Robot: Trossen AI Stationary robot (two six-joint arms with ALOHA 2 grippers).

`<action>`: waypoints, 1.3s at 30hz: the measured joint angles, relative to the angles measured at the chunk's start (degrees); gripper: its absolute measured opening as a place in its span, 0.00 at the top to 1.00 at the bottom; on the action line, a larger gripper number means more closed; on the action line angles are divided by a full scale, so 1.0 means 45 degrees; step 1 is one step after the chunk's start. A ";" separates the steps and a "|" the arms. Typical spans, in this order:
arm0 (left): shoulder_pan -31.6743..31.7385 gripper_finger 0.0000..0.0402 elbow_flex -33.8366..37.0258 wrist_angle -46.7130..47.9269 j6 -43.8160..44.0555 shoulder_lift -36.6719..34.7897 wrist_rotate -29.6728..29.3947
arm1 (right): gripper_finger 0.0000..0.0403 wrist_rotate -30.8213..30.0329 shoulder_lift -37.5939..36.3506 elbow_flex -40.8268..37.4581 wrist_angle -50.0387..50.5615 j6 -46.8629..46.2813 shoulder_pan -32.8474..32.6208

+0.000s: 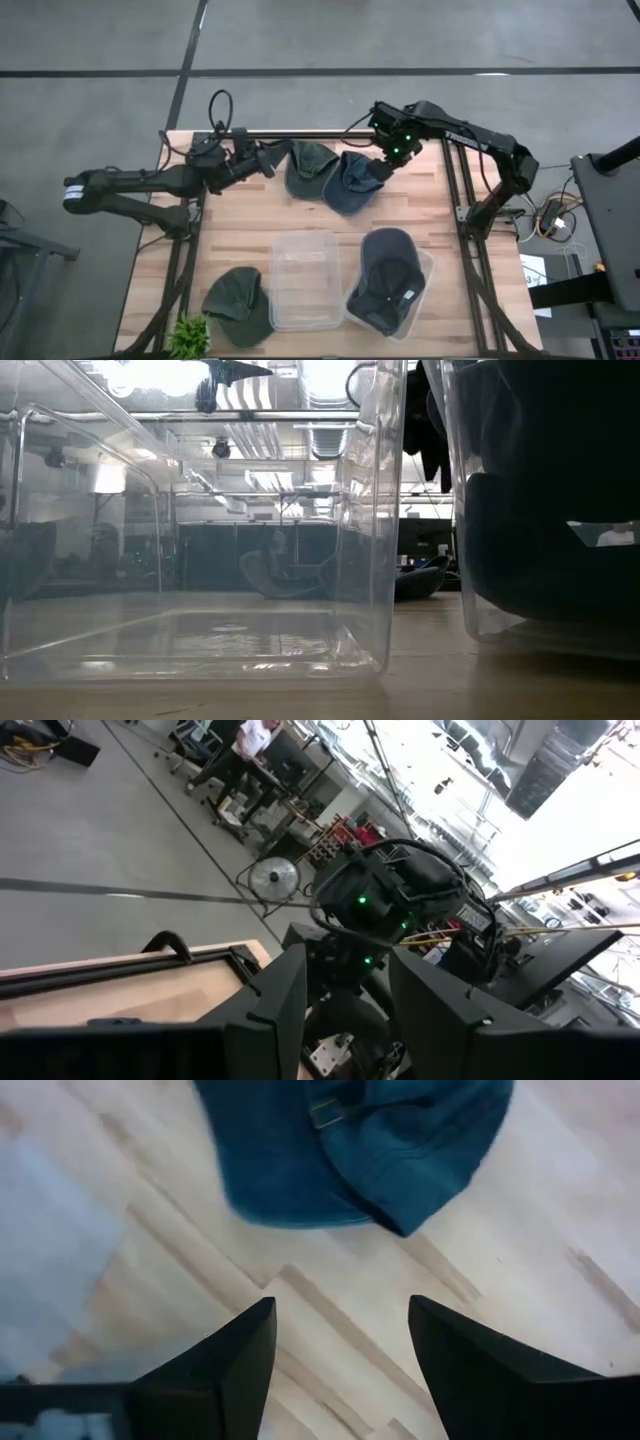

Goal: Pick & Place hat
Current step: Put the right blue cap into the right transparent container

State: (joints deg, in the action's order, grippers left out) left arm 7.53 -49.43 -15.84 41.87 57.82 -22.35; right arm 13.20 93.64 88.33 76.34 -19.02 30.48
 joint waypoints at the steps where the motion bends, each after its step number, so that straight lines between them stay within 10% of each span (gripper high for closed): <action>1: 0.0001 0.66 0.0000 -0.0003 0.0005 -0.0021 0.0000 | 0.46 0.0181 -0.0104 0.0057 0.0019 0.0224 0.0008; 12: 0.0005 0.66 0.0000 0.0143 -0.0469 -0.0018 0.0005 | 0.56 0.2716 -0.3047 0.0874 -0.0010 0.2817 -0.1187; 21: 0.0005 0.66 0.0000 0.0274 -0.0631 -0.0018 0.0068 | 0.56 0.2734 -0.4341 0.1171 -0.0112 0.2135 -0.4916; 39: 0.0010 0.66 0.0000 0.0447 -0.0636 -0.0018 0.0150 | 0.56 0.1382 -0.1380 0.1108 -0.1076 -0.0779 -1.2776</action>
State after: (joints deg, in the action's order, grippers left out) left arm 7.57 -49.43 -13.83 39.00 57.74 -21.68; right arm 19.42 87.43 93.32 71.50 -22.53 -27.01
